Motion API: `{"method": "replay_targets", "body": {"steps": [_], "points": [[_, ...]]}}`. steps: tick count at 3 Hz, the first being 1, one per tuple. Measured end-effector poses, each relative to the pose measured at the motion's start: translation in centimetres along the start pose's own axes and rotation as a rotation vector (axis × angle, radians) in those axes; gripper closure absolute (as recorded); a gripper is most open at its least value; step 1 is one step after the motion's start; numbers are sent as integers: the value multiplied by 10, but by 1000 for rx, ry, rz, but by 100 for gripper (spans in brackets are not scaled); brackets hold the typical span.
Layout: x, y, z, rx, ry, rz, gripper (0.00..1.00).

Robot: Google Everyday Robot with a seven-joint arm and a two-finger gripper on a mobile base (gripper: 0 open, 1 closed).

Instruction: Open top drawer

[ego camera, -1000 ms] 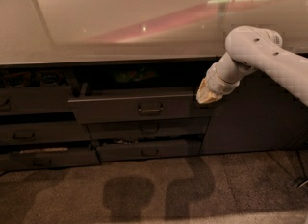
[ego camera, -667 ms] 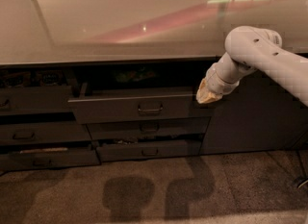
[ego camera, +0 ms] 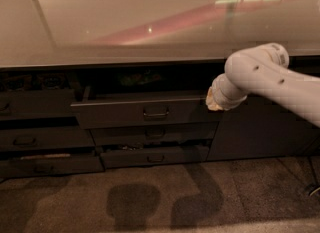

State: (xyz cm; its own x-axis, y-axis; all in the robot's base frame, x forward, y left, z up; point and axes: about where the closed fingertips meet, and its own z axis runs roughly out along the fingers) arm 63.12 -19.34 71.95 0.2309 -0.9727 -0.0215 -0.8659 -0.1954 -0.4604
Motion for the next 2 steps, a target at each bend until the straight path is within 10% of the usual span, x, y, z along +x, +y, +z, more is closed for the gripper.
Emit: {"method": "replay_targets", "body": {"steps": [2], "points": [[6,10,15,26,43,-41,100]]}}
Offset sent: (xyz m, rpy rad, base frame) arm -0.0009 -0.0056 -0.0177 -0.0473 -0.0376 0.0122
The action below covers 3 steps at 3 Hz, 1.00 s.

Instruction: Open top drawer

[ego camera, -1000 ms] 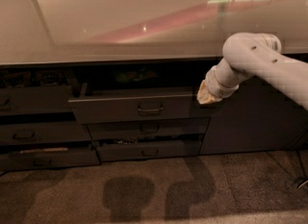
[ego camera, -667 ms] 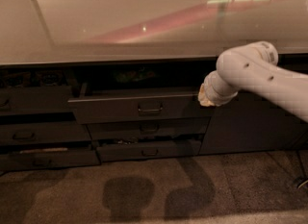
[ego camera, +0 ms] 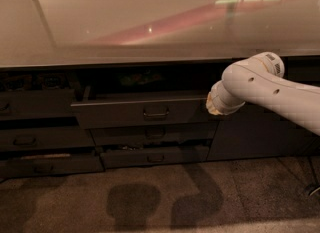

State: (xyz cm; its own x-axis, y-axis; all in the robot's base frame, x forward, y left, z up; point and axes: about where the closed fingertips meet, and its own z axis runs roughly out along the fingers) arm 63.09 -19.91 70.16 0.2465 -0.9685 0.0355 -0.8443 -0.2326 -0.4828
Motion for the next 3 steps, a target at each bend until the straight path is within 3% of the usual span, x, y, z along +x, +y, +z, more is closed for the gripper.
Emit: {"method": "replay_targets", "body": {"steps": [1,2,3], "points": [[8,-24,-9,29,17,19,100],[29,-63,-12,50,52,57,100],[28,-63,-12,50,52,57,100]]}}
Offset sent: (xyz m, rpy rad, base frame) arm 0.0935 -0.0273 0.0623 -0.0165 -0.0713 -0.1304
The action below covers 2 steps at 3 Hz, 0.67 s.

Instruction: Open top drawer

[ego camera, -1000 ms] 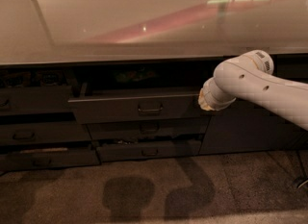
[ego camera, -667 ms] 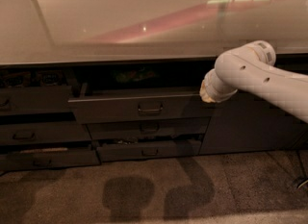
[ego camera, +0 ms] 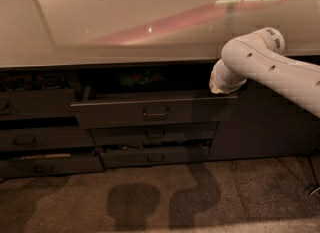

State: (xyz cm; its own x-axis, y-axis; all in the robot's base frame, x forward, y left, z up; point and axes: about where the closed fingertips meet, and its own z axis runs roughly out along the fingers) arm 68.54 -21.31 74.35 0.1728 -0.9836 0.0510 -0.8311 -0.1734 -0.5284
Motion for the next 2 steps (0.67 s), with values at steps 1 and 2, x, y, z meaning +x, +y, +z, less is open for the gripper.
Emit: {"method": "replay_targets", "body": {"steps": [1,2], "points": [[-1,1,3,-13,-57,7,100],[3,18,20,-78,-240,47,100]]}}
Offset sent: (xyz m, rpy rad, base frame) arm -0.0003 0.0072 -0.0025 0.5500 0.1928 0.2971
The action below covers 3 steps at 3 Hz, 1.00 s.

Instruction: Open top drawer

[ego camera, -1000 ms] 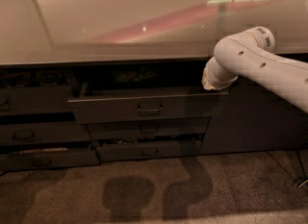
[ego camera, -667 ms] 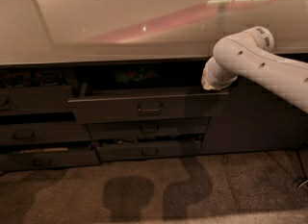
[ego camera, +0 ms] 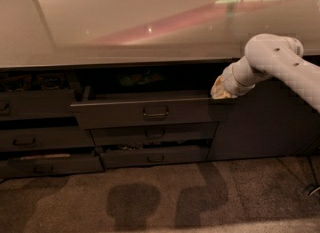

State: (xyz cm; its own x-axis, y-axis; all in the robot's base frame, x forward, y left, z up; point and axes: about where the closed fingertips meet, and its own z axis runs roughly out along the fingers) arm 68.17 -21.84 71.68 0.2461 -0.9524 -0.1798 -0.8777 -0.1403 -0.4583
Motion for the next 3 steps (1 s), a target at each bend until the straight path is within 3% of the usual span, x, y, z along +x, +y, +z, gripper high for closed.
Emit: {"method": "replay_targets", "body": {"steps": [1,2,3], "points": [[-11,-12,-5,-4,-206,-7,100],[7,-29,5,-14,-194,22,100],[7,-29,5,-14,-193,22,100]]}}
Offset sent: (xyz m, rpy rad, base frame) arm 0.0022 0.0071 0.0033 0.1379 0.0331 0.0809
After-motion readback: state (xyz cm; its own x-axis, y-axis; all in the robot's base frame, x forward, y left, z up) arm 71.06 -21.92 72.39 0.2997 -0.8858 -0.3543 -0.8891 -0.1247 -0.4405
